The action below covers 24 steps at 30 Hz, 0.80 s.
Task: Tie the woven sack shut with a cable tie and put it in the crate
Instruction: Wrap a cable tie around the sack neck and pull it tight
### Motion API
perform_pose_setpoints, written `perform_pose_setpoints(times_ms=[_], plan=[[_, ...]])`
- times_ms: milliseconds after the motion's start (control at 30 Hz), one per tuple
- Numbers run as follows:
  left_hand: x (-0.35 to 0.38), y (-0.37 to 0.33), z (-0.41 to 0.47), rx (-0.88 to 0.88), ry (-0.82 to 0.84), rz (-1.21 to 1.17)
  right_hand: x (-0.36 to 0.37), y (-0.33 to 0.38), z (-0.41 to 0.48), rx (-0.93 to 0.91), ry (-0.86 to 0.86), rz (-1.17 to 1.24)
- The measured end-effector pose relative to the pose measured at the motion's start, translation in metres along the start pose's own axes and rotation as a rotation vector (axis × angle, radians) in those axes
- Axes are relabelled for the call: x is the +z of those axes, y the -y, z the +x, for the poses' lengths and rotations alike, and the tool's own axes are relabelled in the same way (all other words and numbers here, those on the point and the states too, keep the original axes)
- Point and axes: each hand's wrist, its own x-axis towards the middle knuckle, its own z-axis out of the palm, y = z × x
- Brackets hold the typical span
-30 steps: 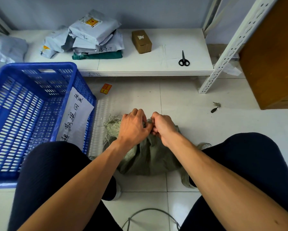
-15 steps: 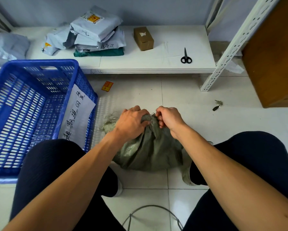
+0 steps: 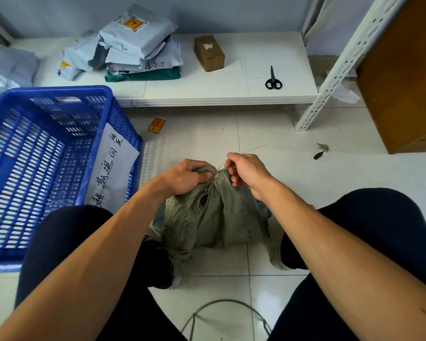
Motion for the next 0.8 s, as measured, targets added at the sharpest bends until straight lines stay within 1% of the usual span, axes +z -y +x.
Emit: perform_pose_setpoints(times_ms=[133, 233, 333, 400, 500, 567, 667, 733, 800], plan=[[0.001, -0.005, 0.001, -0.055, -0.002, 0.005, 0.001, 0.000, -0.001, -0.036, 0.007, -0.045], [0.008, -0.007, 0.003, -0.028, -0.095, 0.117, 0.002, 0.001, -0.003, -0.069, 0.011, -0.059], [0.015, -0.007, 0.003, 0.005, -0.178, 0.179, 0.000, 0.002, -0.003, -0.096, 0.016, -0.065], [0.018, -0.009, 0.005, -0.038, -0.195, 0.161, 0.001, 0.002, -0.002, -0.119, 0.018, -0.084], [0.018, -0.012, 0.007, -0.187, -0.144, 0.040, 0.005, 0.002, -0.001, -0.149, 0.033, -0.115], [0.017, -0.011, 0.004, -0.245, -0.048, -0.040, 0.007, 0.001, -0.001, -0.159, 0.042, -0.119], [0.017, -0.009, 0.001, -0.240, 0.051, -0.110, 0.008, 0.000, -0.001, -0.156, 0.051, -0.118], [0.019, -0.007, 0.001, -0.219, 0.065, -0.129, 0.008, -0.001, -0.001, -0.151, 0.062, -0.118], [0.023, -0.006, 0.002, -0.208, 0.043, -0.132, 0.009, -0.001, -0.002, -0.148, 0.059, -0.104]])
